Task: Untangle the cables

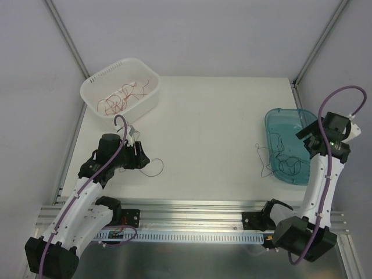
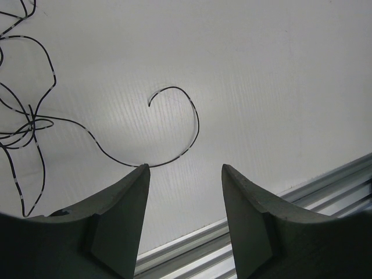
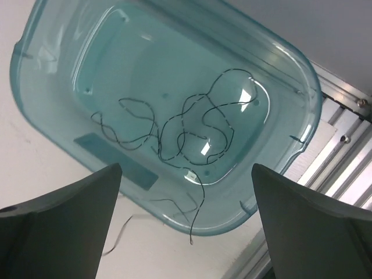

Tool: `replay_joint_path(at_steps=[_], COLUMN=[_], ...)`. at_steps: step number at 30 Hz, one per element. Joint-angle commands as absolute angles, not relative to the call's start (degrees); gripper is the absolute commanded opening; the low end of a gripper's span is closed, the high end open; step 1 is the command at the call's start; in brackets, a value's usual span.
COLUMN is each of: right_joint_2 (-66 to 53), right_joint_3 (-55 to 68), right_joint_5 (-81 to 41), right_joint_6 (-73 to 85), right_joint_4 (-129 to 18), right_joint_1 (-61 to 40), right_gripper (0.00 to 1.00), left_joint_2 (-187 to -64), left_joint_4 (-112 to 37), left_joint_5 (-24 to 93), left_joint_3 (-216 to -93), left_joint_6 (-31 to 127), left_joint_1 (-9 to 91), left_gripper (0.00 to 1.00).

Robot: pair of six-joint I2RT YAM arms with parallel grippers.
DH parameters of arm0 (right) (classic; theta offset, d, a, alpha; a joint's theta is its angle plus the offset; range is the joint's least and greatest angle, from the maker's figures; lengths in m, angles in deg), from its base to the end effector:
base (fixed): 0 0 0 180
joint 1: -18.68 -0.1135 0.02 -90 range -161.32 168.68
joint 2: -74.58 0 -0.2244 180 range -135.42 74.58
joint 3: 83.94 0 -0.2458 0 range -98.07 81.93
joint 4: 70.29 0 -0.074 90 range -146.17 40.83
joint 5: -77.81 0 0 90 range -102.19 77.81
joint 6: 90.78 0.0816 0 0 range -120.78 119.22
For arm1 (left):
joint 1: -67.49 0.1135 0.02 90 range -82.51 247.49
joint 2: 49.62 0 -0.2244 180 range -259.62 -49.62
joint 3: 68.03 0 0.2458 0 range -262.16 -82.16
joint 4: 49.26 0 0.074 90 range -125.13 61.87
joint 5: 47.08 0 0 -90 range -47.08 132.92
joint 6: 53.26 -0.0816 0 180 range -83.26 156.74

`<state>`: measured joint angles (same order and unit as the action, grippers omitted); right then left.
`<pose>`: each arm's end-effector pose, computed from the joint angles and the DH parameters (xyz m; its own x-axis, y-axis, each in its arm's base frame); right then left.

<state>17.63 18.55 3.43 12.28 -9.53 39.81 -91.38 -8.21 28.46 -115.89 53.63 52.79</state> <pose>0.2200 -0.1086 0.2894 -0.4647 0.4129 -0.7833 0.6611 0.7503 0.0033 0.2100 -0.0762 0.2014 -0.6591 -0.1179 -0.7427 0.2636 0.8888 -0.3750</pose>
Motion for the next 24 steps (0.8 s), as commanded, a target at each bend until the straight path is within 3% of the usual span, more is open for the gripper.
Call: replay_joint_path(at_steps=[1,5,15,19,24], right_joint_2=[14.64,15.43,17.98,14.30,5.52], right_joint_3=[16.37,15.22,22.50,26.55,26.21], right_joint_5=[-3.21,-15.26,-16.57,-21.85,-20.19], right_joint_6=[16.53,12.69,0.28,-4.89,-8.69], right_joint_4=[-9.41,-12.39,-9.93,-12.39,-13.71], right_joint_1=[47.95,45.68,13.36,4.38,-7.41], right_gripper=[1.00,0.97,0.86,0.81,0.79], left_joint_2=[-91.81,-92.42,-92.78,-93.13,-92.69], left_joint_4=[-7.62,-7.53,-7.36,-7.27,-7.18], left_joint_5=[29.03,29.21,28.95,28.95,29.12], left_joint_3=[-116.44,-116.52,-116.79,-116.79,-116.70], left_joint_6=[53.88,53.88,53.79,53.70,53.70], left_joint_1=[52.46,52.46,52.55,52.64,52.55], left_gripper=[0.53,0.53,0.53,0.53,0.54])
